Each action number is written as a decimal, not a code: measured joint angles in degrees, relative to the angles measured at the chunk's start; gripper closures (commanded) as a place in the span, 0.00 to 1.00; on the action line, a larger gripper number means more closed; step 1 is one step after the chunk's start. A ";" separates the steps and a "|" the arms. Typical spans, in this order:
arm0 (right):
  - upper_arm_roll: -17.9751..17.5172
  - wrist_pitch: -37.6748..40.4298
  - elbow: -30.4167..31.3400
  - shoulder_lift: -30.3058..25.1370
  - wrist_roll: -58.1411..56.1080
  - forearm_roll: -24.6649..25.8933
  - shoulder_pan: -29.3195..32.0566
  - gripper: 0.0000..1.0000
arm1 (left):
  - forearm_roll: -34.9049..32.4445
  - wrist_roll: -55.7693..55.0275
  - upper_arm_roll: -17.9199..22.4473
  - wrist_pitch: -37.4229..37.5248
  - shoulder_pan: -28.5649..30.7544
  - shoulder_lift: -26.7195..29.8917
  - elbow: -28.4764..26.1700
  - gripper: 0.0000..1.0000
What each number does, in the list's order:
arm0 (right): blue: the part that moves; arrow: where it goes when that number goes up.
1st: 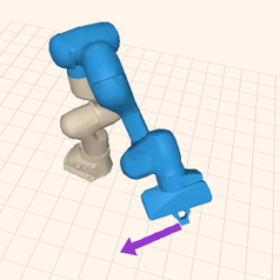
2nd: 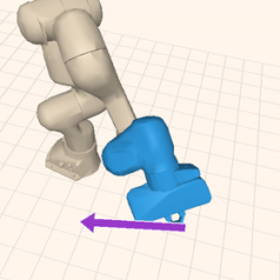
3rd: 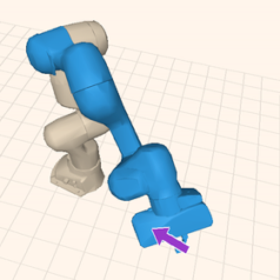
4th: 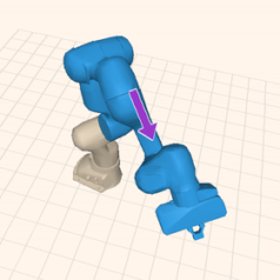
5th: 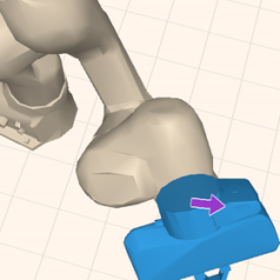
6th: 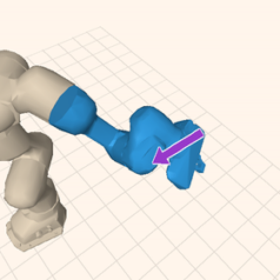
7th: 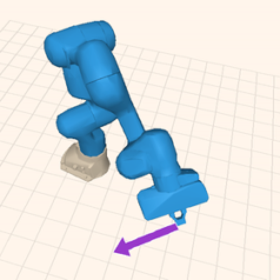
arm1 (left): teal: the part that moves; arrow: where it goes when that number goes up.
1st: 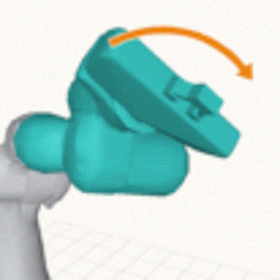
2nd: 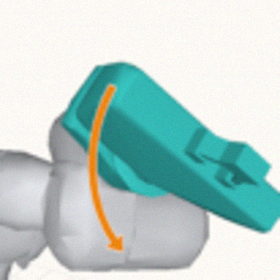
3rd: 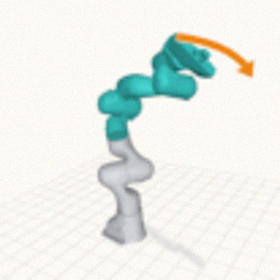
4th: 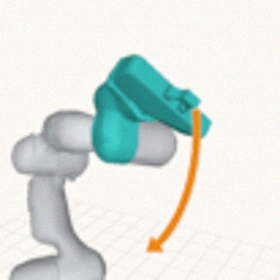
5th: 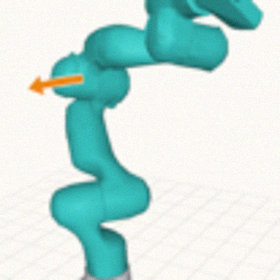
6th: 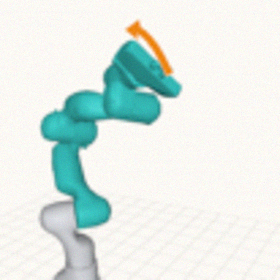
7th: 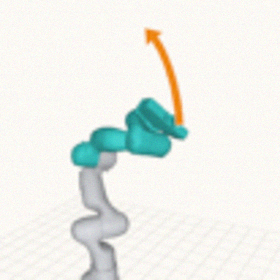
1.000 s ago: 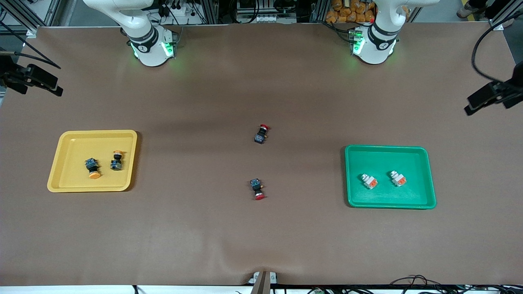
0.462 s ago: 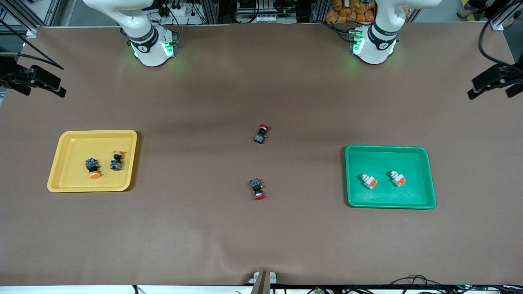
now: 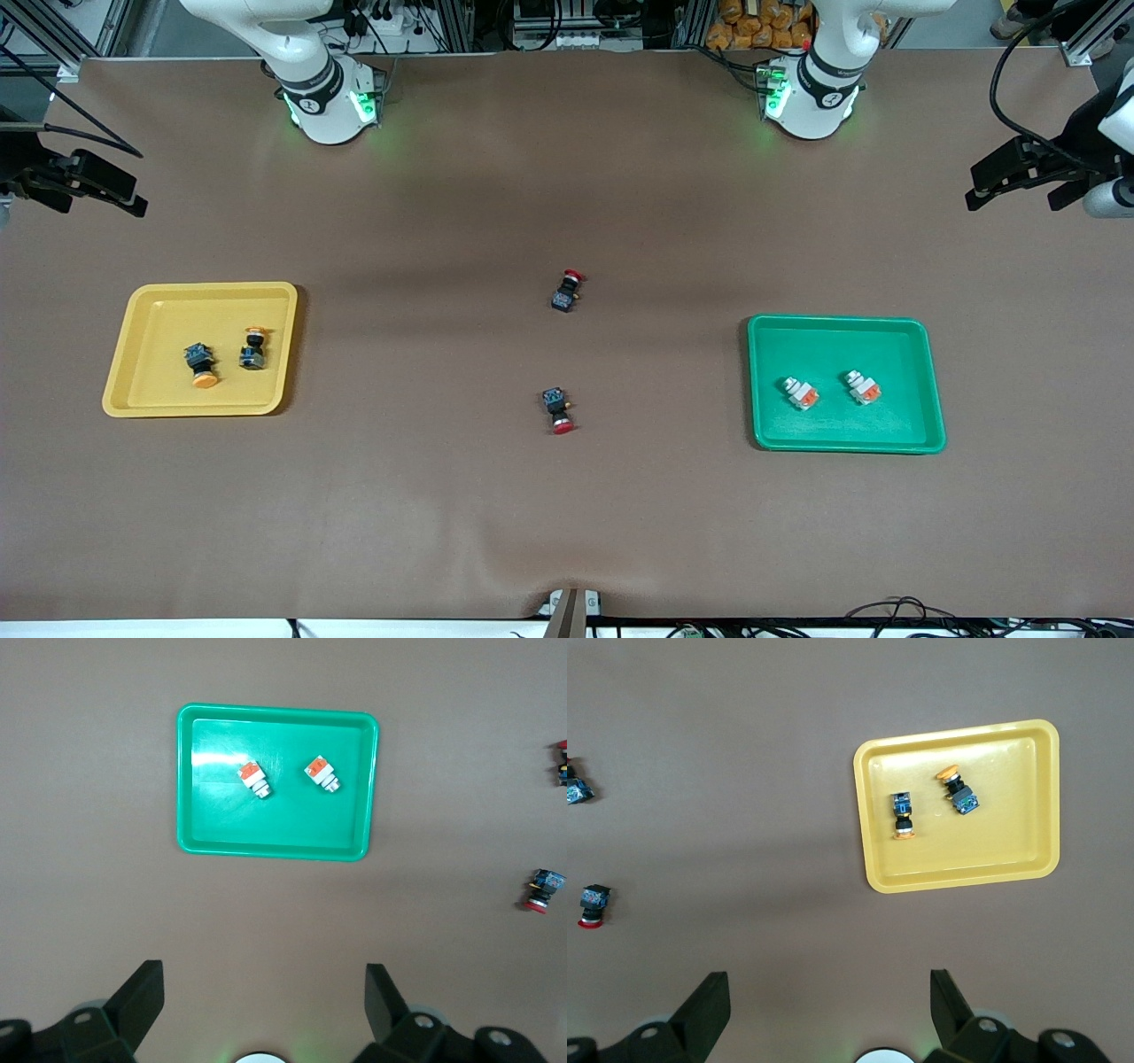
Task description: Place green and yellow buttons in trays
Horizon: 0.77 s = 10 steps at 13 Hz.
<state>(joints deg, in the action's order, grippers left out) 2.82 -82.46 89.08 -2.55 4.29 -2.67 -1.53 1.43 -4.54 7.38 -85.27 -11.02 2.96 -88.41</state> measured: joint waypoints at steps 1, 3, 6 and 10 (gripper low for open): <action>0.00 -0.07 0.24 0.00 0.00 0.00 0.00 0.00 | 0.00 0.01 0.00 0.00 0.07 0.02 0.00 0.00; 0.00 -0.27 0.40 0.00 0.00 0.00 0.00 0.00 | 0.00 0.01 -0.04 0.00 0.07 0.02 0.00 0.00; -0.02 -0.92 0.40 0.00 0.00 -0.10 -0.17 0.00 | 0.00 0.07 -0.16 0.06 0.06 0.02 -0.08 0.00; -0.05 -1.21 0.40 0.00 0.00 -0.11 -0.43 0.00 | 0.00 0.02 -0.29 2.07 0.05 0.01 -0.42 0.00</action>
<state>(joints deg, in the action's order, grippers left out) 2.77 -83.67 89.49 -2.55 4.29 -2.78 -1.96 1.43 -4.52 7.09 -83.20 -10.97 2.97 -88.83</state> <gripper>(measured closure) 0.000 0.000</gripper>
